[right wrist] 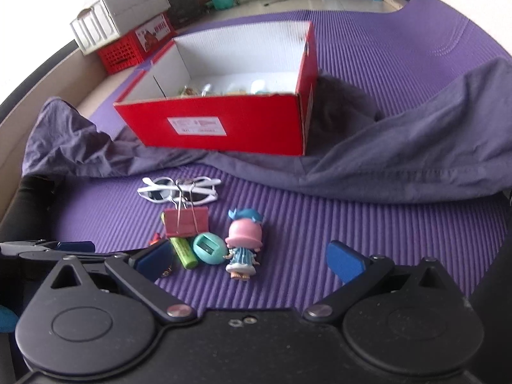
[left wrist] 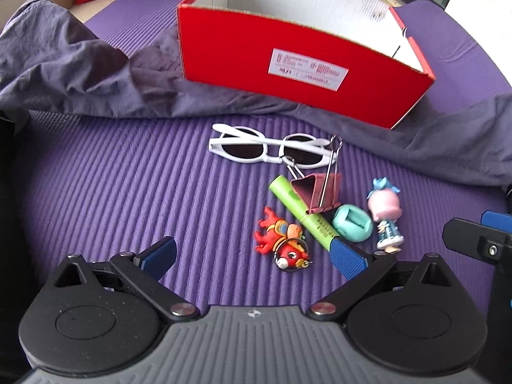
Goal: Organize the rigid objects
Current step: 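Move both tools back over the remaining items beside the sunglasses, then grasp the red fish keychain with the left tool while the right tool grasps the figurine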
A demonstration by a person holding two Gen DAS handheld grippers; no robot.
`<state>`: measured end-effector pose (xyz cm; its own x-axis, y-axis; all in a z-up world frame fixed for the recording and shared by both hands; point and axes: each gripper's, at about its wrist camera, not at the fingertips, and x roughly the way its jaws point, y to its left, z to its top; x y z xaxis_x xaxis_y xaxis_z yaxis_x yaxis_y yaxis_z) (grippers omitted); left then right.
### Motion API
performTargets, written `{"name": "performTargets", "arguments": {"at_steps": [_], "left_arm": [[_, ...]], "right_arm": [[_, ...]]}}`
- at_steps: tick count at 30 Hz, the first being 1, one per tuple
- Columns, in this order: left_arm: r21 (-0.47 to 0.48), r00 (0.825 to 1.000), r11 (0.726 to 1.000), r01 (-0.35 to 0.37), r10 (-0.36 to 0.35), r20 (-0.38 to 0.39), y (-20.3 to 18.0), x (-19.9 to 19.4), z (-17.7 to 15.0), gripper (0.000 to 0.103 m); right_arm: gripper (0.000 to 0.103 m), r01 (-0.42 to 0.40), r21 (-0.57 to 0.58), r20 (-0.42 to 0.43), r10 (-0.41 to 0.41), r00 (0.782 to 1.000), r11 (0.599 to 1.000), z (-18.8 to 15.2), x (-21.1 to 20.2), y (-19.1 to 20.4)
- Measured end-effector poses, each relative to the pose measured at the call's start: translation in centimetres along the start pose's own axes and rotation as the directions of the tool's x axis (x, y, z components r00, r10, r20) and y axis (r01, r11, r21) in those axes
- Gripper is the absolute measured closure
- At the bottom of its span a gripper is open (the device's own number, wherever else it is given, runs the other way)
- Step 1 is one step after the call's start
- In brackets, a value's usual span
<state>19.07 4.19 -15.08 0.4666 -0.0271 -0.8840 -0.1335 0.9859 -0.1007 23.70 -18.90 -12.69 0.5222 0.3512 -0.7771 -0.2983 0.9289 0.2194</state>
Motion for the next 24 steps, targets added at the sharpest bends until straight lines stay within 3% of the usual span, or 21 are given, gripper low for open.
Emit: {"name": "performTargets", "arguments": {"at_steps": [9,24], "left_arm": [[0.051,1.000,0.999,-0.010,0.010,0.012,-0.3,1.8,-1.1,0.001],[0.124,0.998,0.991,-0.056,0.051,0.043,-1.1,3.0,-2.0,0.001]], "right_arm": [[0.009,0.010,-0.016,-0.080,-0.012,0.997,1.000,-0.4,3.0,0.2],[0.024,0.049,-0.020,-0.131,-0.051,0.990,0.999,-0.3,6.5,0.7]]}}
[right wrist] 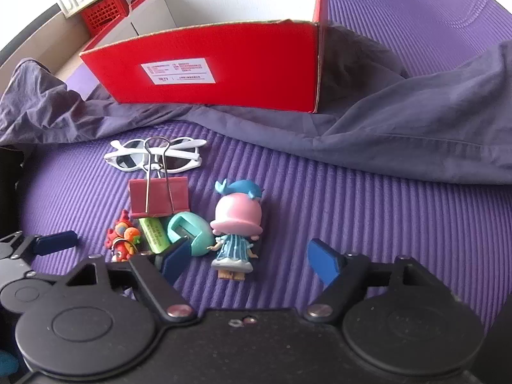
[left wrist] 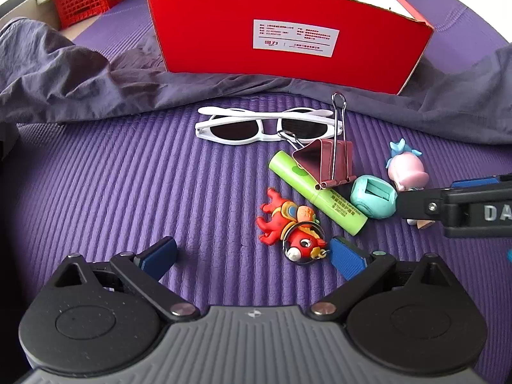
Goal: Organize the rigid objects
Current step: 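Grasp the red fish keychain with the left tool while the right tool grasps the figurine, then carry the fish keychain and figurine with both tools into the red box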
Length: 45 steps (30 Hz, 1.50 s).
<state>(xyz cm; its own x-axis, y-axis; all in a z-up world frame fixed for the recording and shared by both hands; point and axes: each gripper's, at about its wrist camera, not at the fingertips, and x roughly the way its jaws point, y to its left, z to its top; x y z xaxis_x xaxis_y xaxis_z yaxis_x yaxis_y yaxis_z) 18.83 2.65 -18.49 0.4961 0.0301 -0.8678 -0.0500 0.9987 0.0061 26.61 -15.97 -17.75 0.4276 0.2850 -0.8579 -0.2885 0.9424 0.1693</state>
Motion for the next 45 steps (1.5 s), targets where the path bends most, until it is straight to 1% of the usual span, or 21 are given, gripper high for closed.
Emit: {"name": "performTargets", "arguments": {"at_steps": [3,6,7,8,11,13,17,18,20,21,22,24,26,27,30,34,45], "left_arm": [[0.001,1.000,1.000,-0.001,0.001,0.008,0.0,0.1,-0.1,0.001],[0.007,1.000,1.000,-0.001,0.001,0.015,-0.1,0.0,-0.1,0.002],[0.009,1.000,1.000,0.000,0.000,0.016,-0.1,0.0,-0.1,0.002],[0.012,1.000,1.000,0.001,-0.001,0.018,-0.1,0.0,-0.1,0.002],[0.014,1.000,1.000,0.009,-0.009,0.024,-0.1,-0.1,-0.2,0.005],[0.020,0.999,1.000,0.016,-0.017,0.029,-0.2,-0.2,-0.2,0.010],[0.029,0.999,0.999,0.023,-0.024,0.035,-0.3,-0.3,-0.2,0.013],[0.028,0.999,0.999,0.025,-0.026,0.037,-0.2,-0.3,-0.2,0.015],[0.028,0.998,0.999,0.038,-0.039,0.046,-0.1,-0.5,-0.2,0.024],[0.027,0.998,0.999,0.040,-0.041,0.050,-0.2,-0.6,-0.2,0.030],[0.028,0.998,0.999,0.046,-0.047,0.052,-0.2,-0.7,-0.2,0.038],[0.042,0.998,0.998,0.040,-0.042,0.054,-0.4,-0.8,-0.2,0.042],[0.044,0.997,0.998,0.049,-0.052,0.055,-0.4,-0.9,-0.2,0.047],[0.044,0.997,0.997,0.056,-0.059,0.054,-0.4,-0.9,-0.2,0.053],[0.050,0.996,0.996,0.077,-0.079,0.051,-0.4,-1.1,-0.2,0.062],[0.053,0.996,0.996,0.077,-0.079,0.048,-0.5,-1.1,-0.2,0.063],[-0.023,0.992,0.993,0.119,-0.118,0.046,0.9,-1.9,0.4,0.064]], "right_arm": [[0.028,0.009,0.007,-0.002,-0.009,1.000,1.000,0.1,0.4,0.0],[0.030,-0.015,0.034,0.006,0.014,1.000,0.999,0.3,0.4,-0.2],[0.034,-0.024,0.039,0.009,0.024,1.000,0.999,0.4,0.4,-0.3],[0.041,-0.026,0.043,0.008,0.026,1.000,0.999,0.6,0.4,-0.3],[0.045,-0.045,0.072,0.009,0.045,0.999,0.996,0.8,0.6,-0.5],[0.050,-0.064,0.083,0.011,0.063,0.998,0.995,0.9,0.7,-0.5],[0.058,-0.088,0.092,0.016,0.087,0.996,0.992,0.9,0.7,-0.4],[0.059,-0.092,0.094,0.018,0.090,0.996,0.991,0.9,0.7,-0.4],[0.063,-0.102,0.100,0.022,0.100,0.995,0.990,0.9,0.7,-0.4],[0.063,-0.109,0.104,0.022,0.107,0.994,0.989,0.9,0.7,-0.4],[0.064,-0.110,0.107,0.023,0.108,0.994,0.988,0.8,0.7,-0.5],[0.065,-0.112,0.113,0.026,0.109,0.994,0.987,0.7,0.6,-0.6],[0.067,-0.113,0.119,0.029,0.110,0.993,0.986,0.6,0.5,-0.7],[0.068,-0.113,0.120,0.030,0.110,0.993,0.986,0.6,0.5,-0.7],[0.069,-0.113,0.123,0.034,0.109,0.993,0.986,0.5,0.4,-0.9],[0.069,-0.096,0.115,0.038,0.092,0.995,0.989,0.4,0.2,-0.7],[0.069,-0.093,0.120,0.049,0.088,0.995,0.988,-0.2,-1.2,-0.6]]}}
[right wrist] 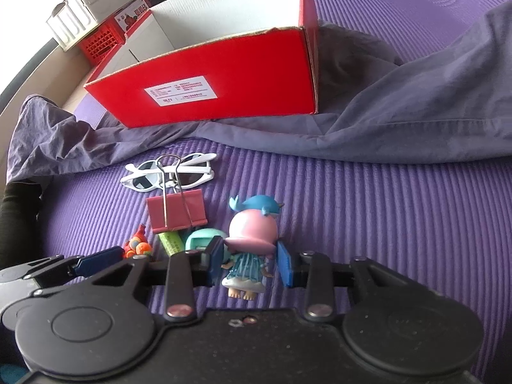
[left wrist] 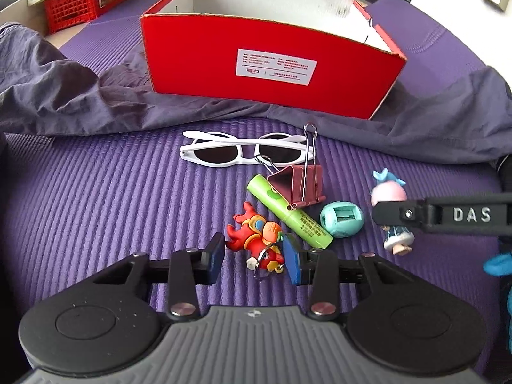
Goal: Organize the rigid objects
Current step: 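Carry the fish keychain and figurine with both tools into the red box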
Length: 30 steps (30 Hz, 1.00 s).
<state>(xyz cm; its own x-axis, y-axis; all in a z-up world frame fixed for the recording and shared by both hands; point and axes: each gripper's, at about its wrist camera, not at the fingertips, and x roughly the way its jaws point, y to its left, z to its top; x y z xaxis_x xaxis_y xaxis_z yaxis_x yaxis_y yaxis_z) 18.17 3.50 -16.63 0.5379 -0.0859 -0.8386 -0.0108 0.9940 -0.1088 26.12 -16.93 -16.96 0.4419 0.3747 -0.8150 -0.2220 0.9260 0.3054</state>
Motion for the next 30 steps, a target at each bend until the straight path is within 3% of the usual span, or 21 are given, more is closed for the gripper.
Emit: {"name": "performTargets", "arguments": {"at_steps": [15,21,30], "left_arm": [[-0.068,0.998,0.997,0.042,-0.039,0.039,0.8,-4.4,1.8,0.064],[-0.078,0.997,0.996,0.049,-0.045,0.058,0.6,-6.6,4.0,0.064],[-0.034,0.985,0.998,0.046,-0.039,0.167,0.3,-10.4,9.0,0.064]], "right_arm": [[0.069,-0.025,-0.035,0.046,0.027,0.999,0.999,0.2,-5.2,1.7],[0.069,-0.011,-0.084,0.069,0.016,0.998,0.996,1.4,-7.4,2.8],[0.069,-0.009,-0.154,0.130,0.030,0.991,0.988,4.5,-11.0,3.9]]}}
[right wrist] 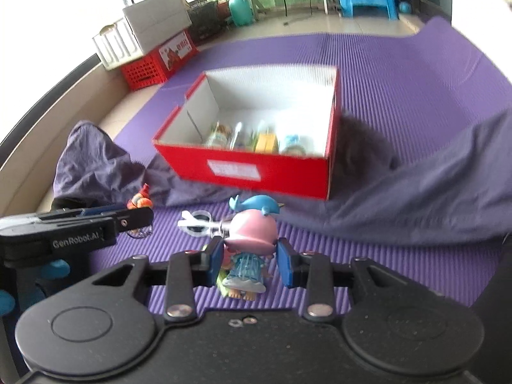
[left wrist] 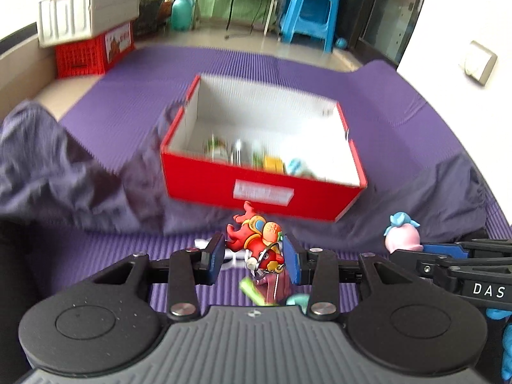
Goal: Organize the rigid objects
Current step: 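Carry the fish keychain and figurine with both tools into the red box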
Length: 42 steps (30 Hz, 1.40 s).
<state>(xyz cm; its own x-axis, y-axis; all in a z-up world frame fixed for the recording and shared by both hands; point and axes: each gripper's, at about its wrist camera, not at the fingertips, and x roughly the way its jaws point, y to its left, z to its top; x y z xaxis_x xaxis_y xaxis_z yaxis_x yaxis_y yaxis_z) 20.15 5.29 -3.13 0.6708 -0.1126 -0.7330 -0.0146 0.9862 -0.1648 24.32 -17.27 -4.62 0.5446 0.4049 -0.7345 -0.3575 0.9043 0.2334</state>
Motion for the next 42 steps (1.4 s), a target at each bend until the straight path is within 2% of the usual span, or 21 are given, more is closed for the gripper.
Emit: {"name": "performTargets", "arguments": {"at_steps": [6,14,17,26,42], "left_arm": [[0.020,0.999,1.000,-0.016,0.015,0.050,0.0,-0.3,3.6,0.064],[0.046,0.998,0.998,-0.045,0.044,0.041,-0.1,1.6,7.2,0.064],[0.053,0.998,0.997,-0.053,0.051,0.043,0.0,2.6,8.5,0.064],[0.098,0.997,0.993,-0.066,0.063,0.037,-0.3,7.1,11.1,0.064],[0.118,0.995,0.992,-0.041,0.051,-0.088,-0.3,17.3,11.7,0.064]], "right_arm": [[0.069,0.028,-0.064,0.069,-0.023,0.997,0.998,3.7,-1.1,0.5],[0.069,0.067,-0.075,0.135,-0.056,0.989,0.995,7.8,-0.3,0.4],[0.069,0.106,-0.094,0.149,-0.091,0.985,0.990,9.0,0.9,0.2],[0.069,0.147,-0.073,0.130,-0.137,0.982,0.986,12.2,5.7,-1.5],[0.069,0.158,-0.097,0.014,-0.158,0.987,0.983,14.4,16.3,-2.9]]}}
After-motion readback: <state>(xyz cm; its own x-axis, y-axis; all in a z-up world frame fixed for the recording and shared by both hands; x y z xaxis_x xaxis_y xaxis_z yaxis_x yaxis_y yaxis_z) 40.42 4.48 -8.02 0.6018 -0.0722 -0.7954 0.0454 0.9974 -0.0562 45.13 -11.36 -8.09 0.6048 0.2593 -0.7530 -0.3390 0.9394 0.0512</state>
